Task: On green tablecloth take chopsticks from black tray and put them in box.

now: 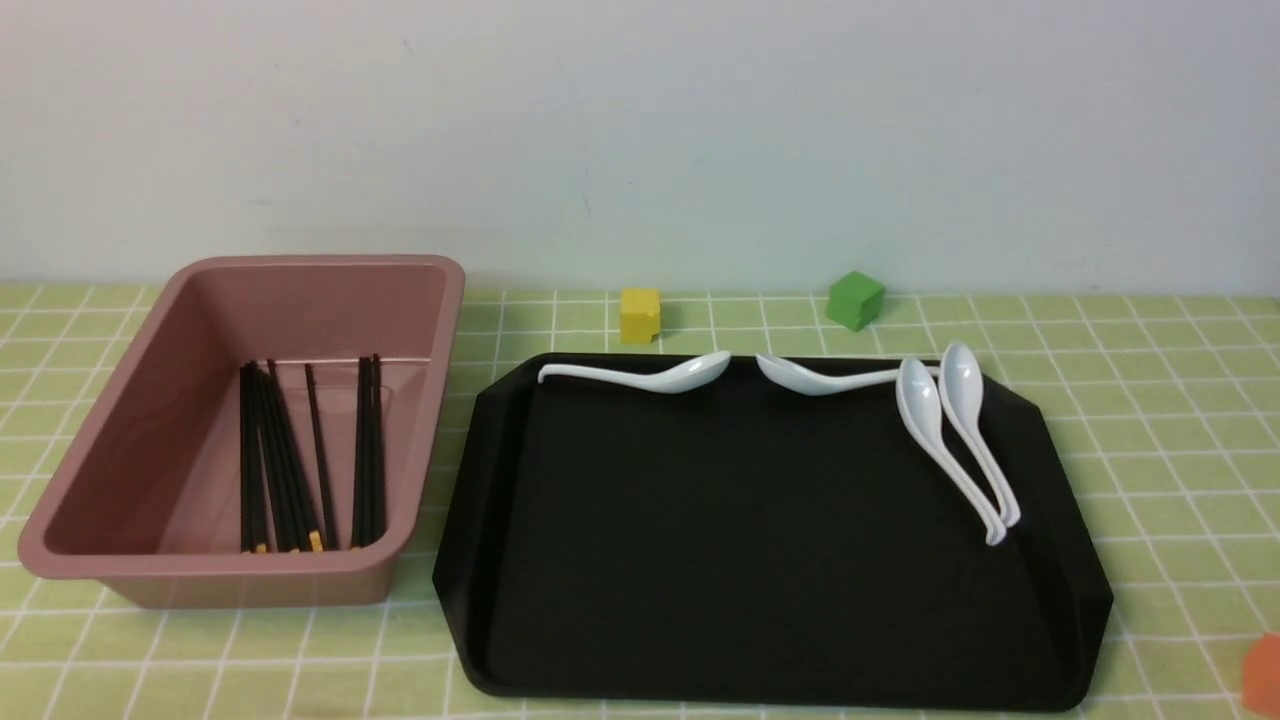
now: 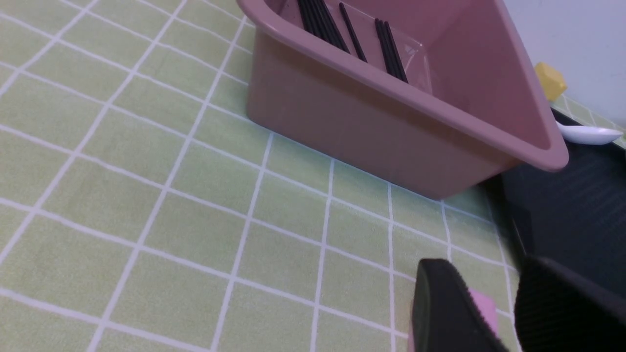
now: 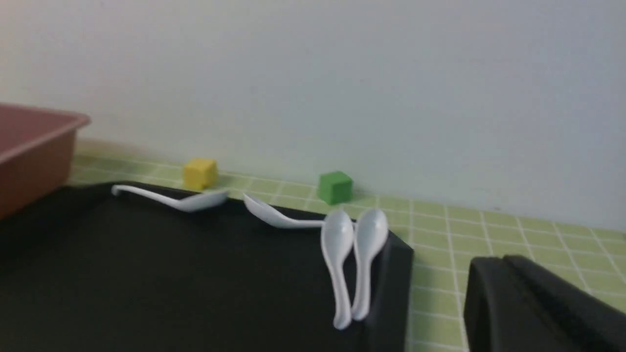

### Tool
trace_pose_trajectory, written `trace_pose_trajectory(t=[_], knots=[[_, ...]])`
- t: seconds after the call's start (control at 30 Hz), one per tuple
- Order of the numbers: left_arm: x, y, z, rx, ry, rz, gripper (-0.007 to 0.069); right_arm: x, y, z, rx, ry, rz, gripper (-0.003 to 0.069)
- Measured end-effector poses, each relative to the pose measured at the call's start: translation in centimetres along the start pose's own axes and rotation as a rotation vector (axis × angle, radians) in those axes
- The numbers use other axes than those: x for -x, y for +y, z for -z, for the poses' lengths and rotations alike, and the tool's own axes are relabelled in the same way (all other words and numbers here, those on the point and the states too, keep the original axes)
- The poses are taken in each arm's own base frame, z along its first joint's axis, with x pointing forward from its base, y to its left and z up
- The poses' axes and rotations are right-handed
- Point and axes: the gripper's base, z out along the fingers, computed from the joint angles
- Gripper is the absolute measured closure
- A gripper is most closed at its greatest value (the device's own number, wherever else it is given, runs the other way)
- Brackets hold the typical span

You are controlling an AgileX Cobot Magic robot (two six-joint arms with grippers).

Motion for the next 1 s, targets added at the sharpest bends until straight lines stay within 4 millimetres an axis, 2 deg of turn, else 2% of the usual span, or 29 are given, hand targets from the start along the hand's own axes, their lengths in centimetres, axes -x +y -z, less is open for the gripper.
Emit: trace_pose_trajectory(t=[0.13,0.3,0.47,1.0], knots=[[0.0,0.0,0.0,0.0,0.0,0.0,0.0386,-2.6,-0.2,0.0,-0.052,0.047,0.003,0.0619],[0.0,0.0,0.0,0.0,0.0,0.0,0.0386,-3.5,-0.3,0.0,-0.059,0.109,0.001,0.0615],[0.0,0.0,0.0,0.0,0.0,0.0,0.0386,-4.8,-0.2,0.3,-0.058,0.264,-0.05,0.0607],[0.0,0.0,0.0,0.0,0.0,0.0,0.0386,-4.9,-0.2,0.3,-0.062,0.278,-0.106,0.0596]])
